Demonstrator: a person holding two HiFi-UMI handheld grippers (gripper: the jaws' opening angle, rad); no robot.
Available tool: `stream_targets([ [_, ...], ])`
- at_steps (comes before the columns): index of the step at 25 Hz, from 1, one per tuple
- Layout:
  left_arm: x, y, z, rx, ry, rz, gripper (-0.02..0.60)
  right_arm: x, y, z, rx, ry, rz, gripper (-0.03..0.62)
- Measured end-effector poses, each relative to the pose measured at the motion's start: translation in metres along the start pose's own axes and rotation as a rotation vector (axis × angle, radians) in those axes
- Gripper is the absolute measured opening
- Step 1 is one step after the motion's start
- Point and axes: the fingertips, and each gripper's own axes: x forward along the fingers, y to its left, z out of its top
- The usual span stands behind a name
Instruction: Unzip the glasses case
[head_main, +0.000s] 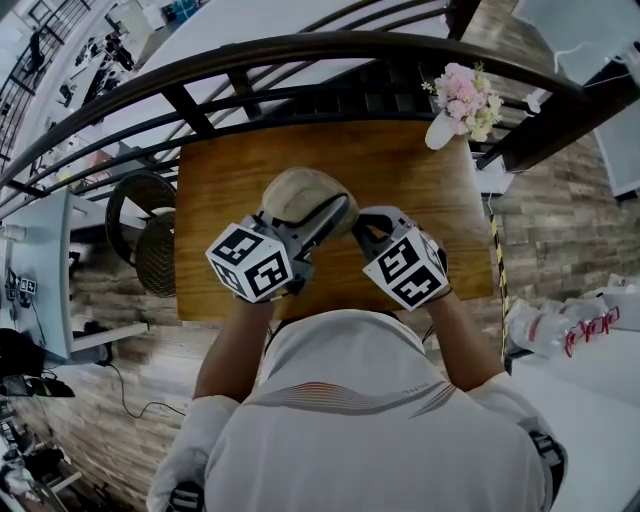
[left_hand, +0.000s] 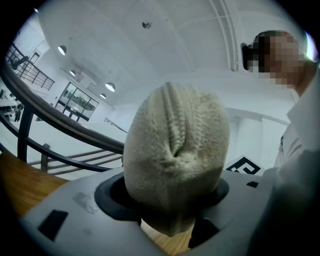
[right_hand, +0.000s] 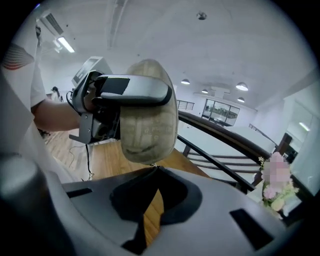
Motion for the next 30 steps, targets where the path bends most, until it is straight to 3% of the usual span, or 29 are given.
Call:
stream_targets([
  [6,-0.002,-0.002,-0.010,0.006,0.043,-0.018,0.291,-0.004,-0.012,-0.002,-0.050,0.006,-0.068,0.051],
  [12,-0.003,-0.010,-0.025,0.108,0.142,-0.053,0.291,-0.010,-0.020,0.005,-0.189,-0.004,-0.150,0.051],
  [20,-0.003,-0.016,-0.041,0.201,0.252,-0.052,0.292,-0.014,-0.022,0.010,-0.296,-0.014,-0.211,0.051],
  [26,-0.008,-0.021,-0.066,0.266,0.422,-0.071,0.293,-0.021,-0.012,0.022,-0.443,-0.045,-0.231,0.051],
  [30,-0.011,-0.021,-0.092,0.325,0.545,-0.073,0.293,-0.027,-0.008,0.033,-0.470,-0.087,-0.233,0.051],
])
